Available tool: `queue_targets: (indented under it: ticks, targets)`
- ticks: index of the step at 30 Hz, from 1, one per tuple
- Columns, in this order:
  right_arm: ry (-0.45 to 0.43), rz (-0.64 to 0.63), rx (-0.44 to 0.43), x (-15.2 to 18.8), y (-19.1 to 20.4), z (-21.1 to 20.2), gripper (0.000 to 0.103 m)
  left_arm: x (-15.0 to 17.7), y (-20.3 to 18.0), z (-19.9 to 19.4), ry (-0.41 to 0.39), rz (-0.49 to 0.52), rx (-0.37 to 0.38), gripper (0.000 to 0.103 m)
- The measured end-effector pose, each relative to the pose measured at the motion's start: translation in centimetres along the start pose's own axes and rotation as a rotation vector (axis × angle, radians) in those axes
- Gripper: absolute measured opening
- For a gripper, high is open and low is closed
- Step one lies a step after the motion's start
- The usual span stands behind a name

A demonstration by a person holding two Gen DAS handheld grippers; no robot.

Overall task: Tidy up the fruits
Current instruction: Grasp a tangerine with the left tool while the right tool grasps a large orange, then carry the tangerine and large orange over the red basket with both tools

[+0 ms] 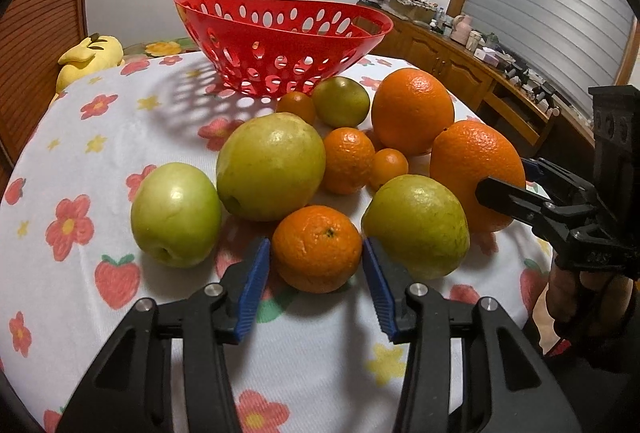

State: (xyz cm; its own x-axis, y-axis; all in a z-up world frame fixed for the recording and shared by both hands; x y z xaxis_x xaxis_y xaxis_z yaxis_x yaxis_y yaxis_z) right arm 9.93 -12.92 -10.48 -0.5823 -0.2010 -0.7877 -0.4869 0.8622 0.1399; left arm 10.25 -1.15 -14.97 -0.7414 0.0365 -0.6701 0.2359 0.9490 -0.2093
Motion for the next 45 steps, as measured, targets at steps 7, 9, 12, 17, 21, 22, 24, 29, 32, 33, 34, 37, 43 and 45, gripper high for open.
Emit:
queue_targets:
  ticks: [7,9,12,17,21,22,24,29,32,33,34,37,43,45]
  targets:
    - [0.015,0.004,0.001,0.0,-0.4,0.4,0.091,-0.3,-0.3,-1.0,-0.025,0.005,-0.006,0.044]
    - [0.021,0.007,-0.002,0.1,-0.5,0.5,0.091,-0.5,-0.3,-1.4,-0.037,0.004,-0.009,0.044]
    - [0.029,0.008,-0.01,0.1,-0.5,0.7,0.091,-0.8,-0.4,-2.1,-0.058,0.004,-0.012,0.044]
    - [0.048,0.0,-0.017,0.1,-0.4,1.2,0.091,-1.5,-0.5,-3.3,-0.089,0.005,-0.013,0.045]
    - [0.071,-0.006,-0.022,0.1,-0.3,1.8,0.091,-2.0,-0.8,-3.9,-0.105,0.01,-0.015,0.045]
    - [0.074,-0.008,-0.023,0.2,-0.3,1.8,0.089,-2.1,-0.8,-4.0,-0.108,0.011,-0.016,0.045]
    - [0.077,-0.022,-0.023,0.2,-0.1,1.8,0.083,-2.3,-0.8,-4.1,-0.112,0.013,-0.018,0.045]
    - [0.075,-0.039,-0.017,0.2,0.1,1.6,0.082,-2.8,-0.9,-4.4,-0.124,0.014,-0.02,0.045]
    - [0.072,-0.04,-0.022,0.1,0.1,1.3,0.082,-3.3,-0.9,-4.6,-0.132,0.019,-0.024,0.045]
    - [0.067,-0.039,-0.021,0.0,0.0,1.1,0.082,-3.4,-0.9,-4.6,-0.135,0.021,-0.026,0.045]
    - [0.062,-0.039,-0.023,-0.1,0.0,0.9,0.082,-3.5,-0.9,-4.7,-0.137,0.021,-0.027,0.045]
    - [0.045,-0.039,-0.031,-0.8,-0.2,0.1,0.082,-3.9,-0.9,-5.0,-0.146,0.026,-0.029,0.045]
    - [0.02,-0.063,-0.039,-2.5,-0.2,-1.1,0.082,-5.1,-1.0,-5.4,-0.165,0.042,-0.034,0.045]
    - [0.016,-0.074,-0.041,-3.2,-0.2,-1.3,0.082,-5.6,-0.9,-5.4,-0.165,0.047,-0.039,0.045]
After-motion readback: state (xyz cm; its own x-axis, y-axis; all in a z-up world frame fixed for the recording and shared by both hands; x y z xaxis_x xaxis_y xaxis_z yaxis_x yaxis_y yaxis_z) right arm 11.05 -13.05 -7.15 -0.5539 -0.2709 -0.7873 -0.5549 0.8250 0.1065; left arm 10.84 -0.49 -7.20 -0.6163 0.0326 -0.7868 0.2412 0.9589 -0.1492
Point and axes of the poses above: each gripper's, at about its wrist camera, not at the fingertips, and z roughly the way its jaws point, y to its left, x to its underside, the point moved 5 cm from there along z, roughly the way its jaws point
